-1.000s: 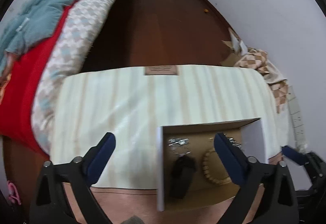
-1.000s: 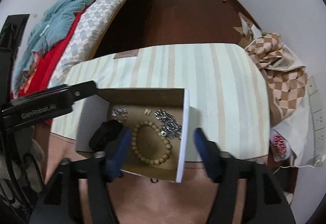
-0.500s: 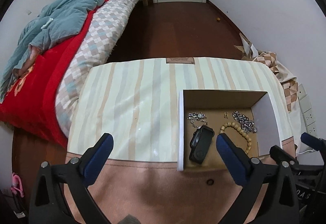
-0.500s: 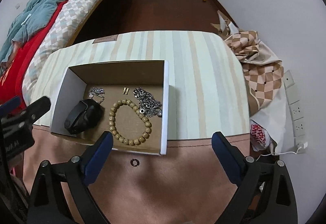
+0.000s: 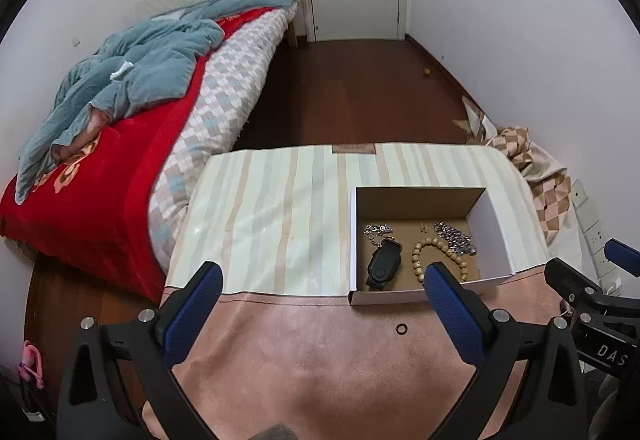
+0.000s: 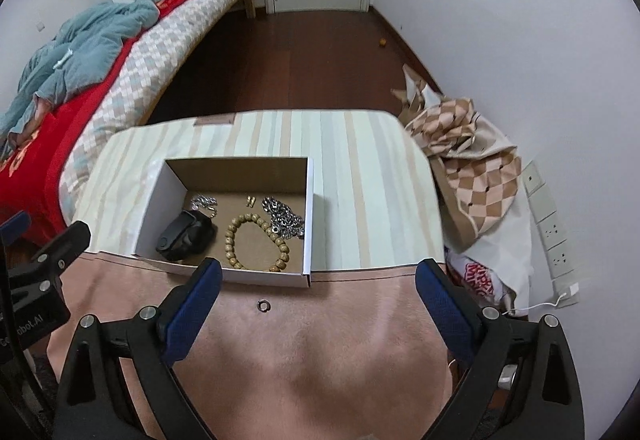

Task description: Organize jewelry

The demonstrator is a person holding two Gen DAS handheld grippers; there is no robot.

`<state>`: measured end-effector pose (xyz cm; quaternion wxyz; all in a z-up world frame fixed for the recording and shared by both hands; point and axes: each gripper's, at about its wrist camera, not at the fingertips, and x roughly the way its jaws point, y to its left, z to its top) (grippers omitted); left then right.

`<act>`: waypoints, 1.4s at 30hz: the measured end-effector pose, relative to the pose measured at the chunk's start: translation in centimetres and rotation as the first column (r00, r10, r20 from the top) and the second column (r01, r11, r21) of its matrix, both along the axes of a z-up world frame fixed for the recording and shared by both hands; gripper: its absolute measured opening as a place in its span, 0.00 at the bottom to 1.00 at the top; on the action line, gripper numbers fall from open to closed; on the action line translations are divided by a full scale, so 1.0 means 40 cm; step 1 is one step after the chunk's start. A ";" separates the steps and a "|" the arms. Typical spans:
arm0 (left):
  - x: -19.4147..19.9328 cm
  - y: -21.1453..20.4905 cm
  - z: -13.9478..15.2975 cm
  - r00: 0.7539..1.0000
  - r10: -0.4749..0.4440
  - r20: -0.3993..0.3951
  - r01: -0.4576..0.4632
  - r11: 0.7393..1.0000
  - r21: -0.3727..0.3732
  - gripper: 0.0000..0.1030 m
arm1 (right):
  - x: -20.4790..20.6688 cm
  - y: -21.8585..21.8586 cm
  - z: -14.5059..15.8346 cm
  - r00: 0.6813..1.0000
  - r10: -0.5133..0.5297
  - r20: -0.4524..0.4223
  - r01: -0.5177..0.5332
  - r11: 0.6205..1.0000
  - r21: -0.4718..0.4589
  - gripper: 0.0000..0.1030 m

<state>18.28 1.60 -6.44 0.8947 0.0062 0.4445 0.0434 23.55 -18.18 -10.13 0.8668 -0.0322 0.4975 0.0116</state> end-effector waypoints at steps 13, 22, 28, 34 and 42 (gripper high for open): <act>-0.103 0.006 0.077 0.997 0.011 0.076 -0.010 1.000 -0.021 1.00 | -0.121 -0.003 0.118 0.994 -0.009 0.107 0.008 1.000 0.013 0.96; -0.105 0.022 -0.076 0.995 0.100 0.014 -0.101 0.995 0.020 1.00 | -0.145 -0.021 -0.032 0.999 -0.027 0.045 0.024 0.997 0.076 0.95; -0.052 0.037 -0.272 0.979 0.118 -0.164 -0.113 0.993 0.038 1.00 | -0.106 -0.019 -0.251 0.999 0.012 -0.044 -0.005 0.987 0.162 0.64; -0.018 0.051 -0.370 0.954 0.134 -0.267 -0.130 0.991 0.034 1.00 | -0.062 0.015 -0.368 0.998 0.051 -0.048 -0.041 0.981 0.187 0.56; -0.010 0.060 -0.396 0.948 0.135 -0.288 -0.125 0.991 0.053 1.00 | -0.037 0.077 -0.412 0.994 0.106 -0.015 -0.103 0.988 0.115 0.36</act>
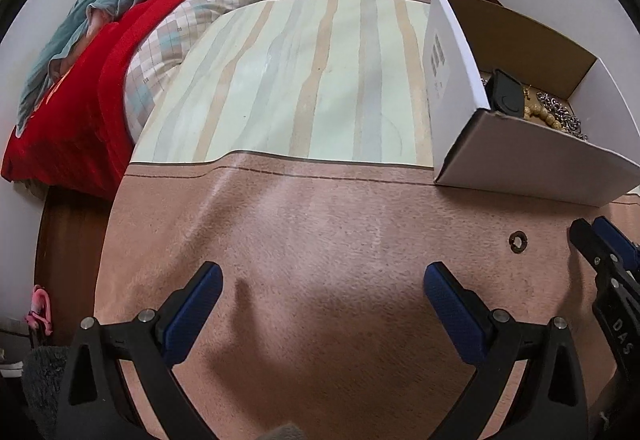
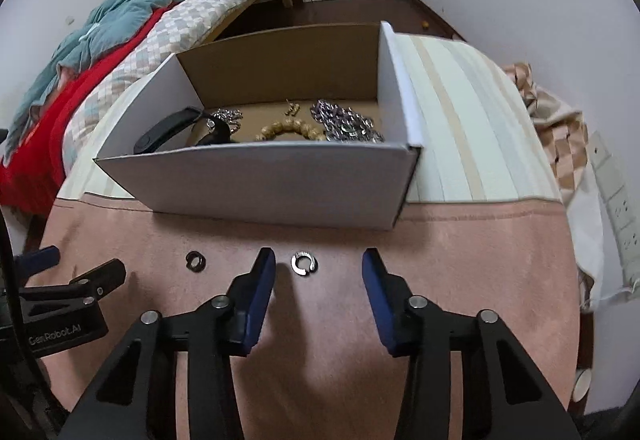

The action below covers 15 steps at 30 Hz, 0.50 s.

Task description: Organize jewelry

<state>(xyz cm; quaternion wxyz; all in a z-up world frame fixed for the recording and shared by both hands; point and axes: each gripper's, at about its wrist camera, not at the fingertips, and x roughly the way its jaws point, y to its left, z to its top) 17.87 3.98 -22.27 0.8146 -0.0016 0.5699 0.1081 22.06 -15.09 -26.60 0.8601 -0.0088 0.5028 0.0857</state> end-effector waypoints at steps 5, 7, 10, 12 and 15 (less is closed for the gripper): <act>0.005 -0.004 0.005 1.000 -0.008 0.005 0.008 1.000 0.009 1.00 | -0.004 0.026 -0.006 1.000 0.005 0.030 -0.002 0.996 -0.085 0.13; 0.005 -0.013 0.009 1.000 -0.017 0.007 0.017 1.000 0.005 1.00 | -0.003 0.026 -0.003 1.000 0.002 0.026 0.000 0.997 -0.081 0.13; -0.003 -0.039 0.024 0.999 -0.034 0.022 0.035 0.999 -0.006 1.00 | -0.008 0.010 0.009 0.999 -0.016 0.030 0.019 0.997 -0.072 0.13; -0.003 -0.056 0.032 0.998 -0.046 0.035 0.047 0.999 -0.026 1.00 | -0.018 -0.007 0.031 0.999 -0.035 0.038 0.037 0.997 -0.061 0.13; 0.002 -0.091 0.039 0.996 -0.076 0.051 0.079 0.994 -0.070 0.99 | -0.037 -0.050 0.065 0.995 -0.080 0.052 0.083 0.996 -0.044 0.13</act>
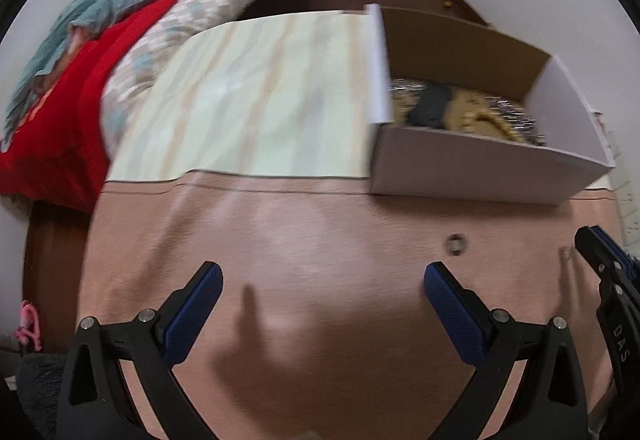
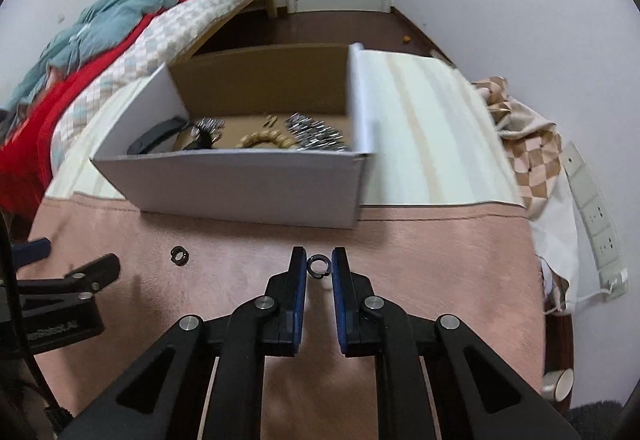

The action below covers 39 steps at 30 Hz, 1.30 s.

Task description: Organize jewelry

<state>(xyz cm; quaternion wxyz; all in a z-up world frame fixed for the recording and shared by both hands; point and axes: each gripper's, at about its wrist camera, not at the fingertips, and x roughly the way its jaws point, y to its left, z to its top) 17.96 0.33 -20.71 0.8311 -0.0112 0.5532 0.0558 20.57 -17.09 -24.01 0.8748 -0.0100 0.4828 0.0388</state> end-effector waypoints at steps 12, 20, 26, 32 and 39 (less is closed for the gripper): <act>0.021 -0.134 -0.017 0.992 -0.123 0.013 0.123 0.991 -0.042 0.68 | -0.027 -0.125 0.037 0.992 -0.123 0.020 0.123 0.992 0.006 0.13; 0.034 -0.151 -0.030 0.991 -0.136 0.013 0.136 0.989 -0.049 0.34 | -0.024 -0.134 0.035 0.990 -0.143 0.020 0.143 0.990 0.013 0.13; 0.037 -0.157 -0.029 0.989 -0.145 0.029 0.146 0.988 -0.051 0.16 | -0.024 -0.135 0.031 0.989 -0.149 0.015 0.149 0.989 0.017 0.13; 0.038 -0.154 -0.027 0.988 -0.148 0.037 0.150 0.987 -0.058 0.10 | -0.029 -0.131 0.036 0.990 -0.143 0.021 0.142 0.990 0.021 0.13; 0.008 -0.155 0.025 0.984 -0.161 0.079 0.166 0.983 -0.073 0.10 | -0.043 -0.121 0.081 0.990 -0.128 0.052 0.126 0.991 0.043 0.13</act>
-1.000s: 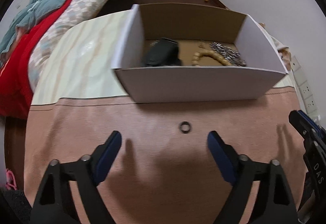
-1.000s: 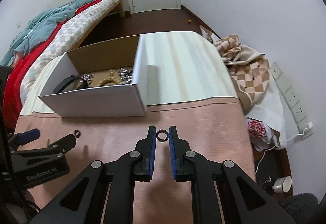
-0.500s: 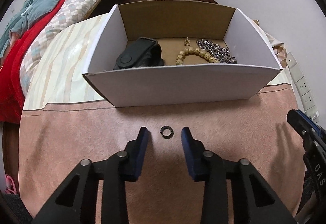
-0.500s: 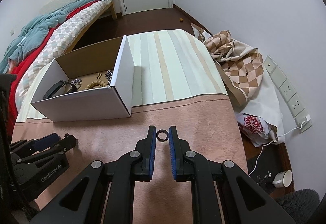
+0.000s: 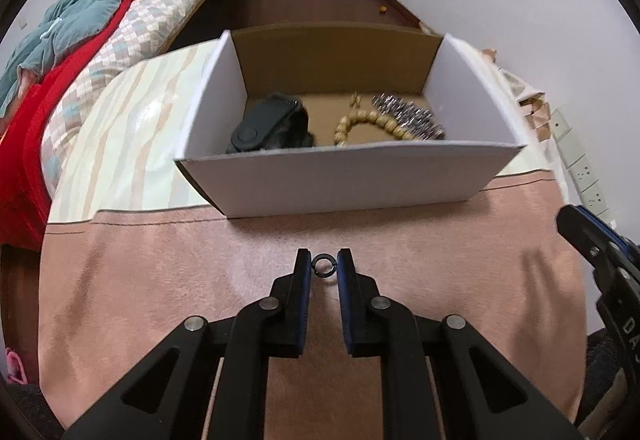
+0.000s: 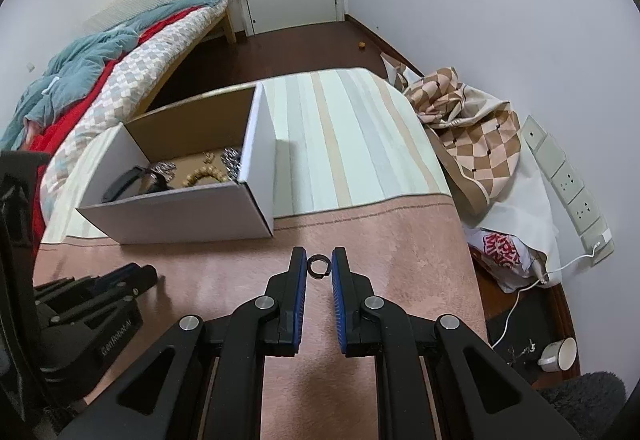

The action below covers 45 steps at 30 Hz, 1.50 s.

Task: Organize jewelry
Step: 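Carry the black ring with the right tool into the box while the left tool carries its ring in, then open both tools inside the box to release the black rings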

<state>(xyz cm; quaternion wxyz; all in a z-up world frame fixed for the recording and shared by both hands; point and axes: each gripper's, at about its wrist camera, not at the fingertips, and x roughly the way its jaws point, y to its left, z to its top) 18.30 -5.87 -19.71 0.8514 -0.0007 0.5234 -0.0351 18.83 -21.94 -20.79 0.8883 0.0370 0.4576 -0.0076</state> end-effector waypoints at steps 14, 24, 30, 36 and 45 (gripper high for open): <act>0.026 0.053 0.243 0.983 -0.002 0.185 0.007 1.000 -0.026 0.10 | 0.033 0.049 0.170 0.990 0.081 0.112 -0.090 0.993 0.074 0.13; 0.242 0.123 0.196 0.999 0.016 0.040 -0.011 0.992 -0.129 0.10 | 0.279 0.092 0.129 0.982 0.189 -0.004 -0.185 0.967 0.175 0.13; 0.337 0.151 0.152 0.997 0.028 -0.066 -0.037 0.989 -0.143 0.10 | 0.394 0.118 0.069 0.957 0.272 -0.101 -0.240 0.937 0.254 0.13; 0.353 0.170 0.145 0.991 0.071 -0.109 -0.087 0.984 -0.158 0.30 | 0.459 0.136 0.011 0.928 0.313 -0.200 -0.232 0.908 0.349 0.14; 0.338 0.191 0.183 0.992 0.107 -0.067 -0.115 0.987 -0.114 0.79 | 0.432 0.096 0.066 0.950 0.267 -0.164 -0.203 0.923 0.327 0.29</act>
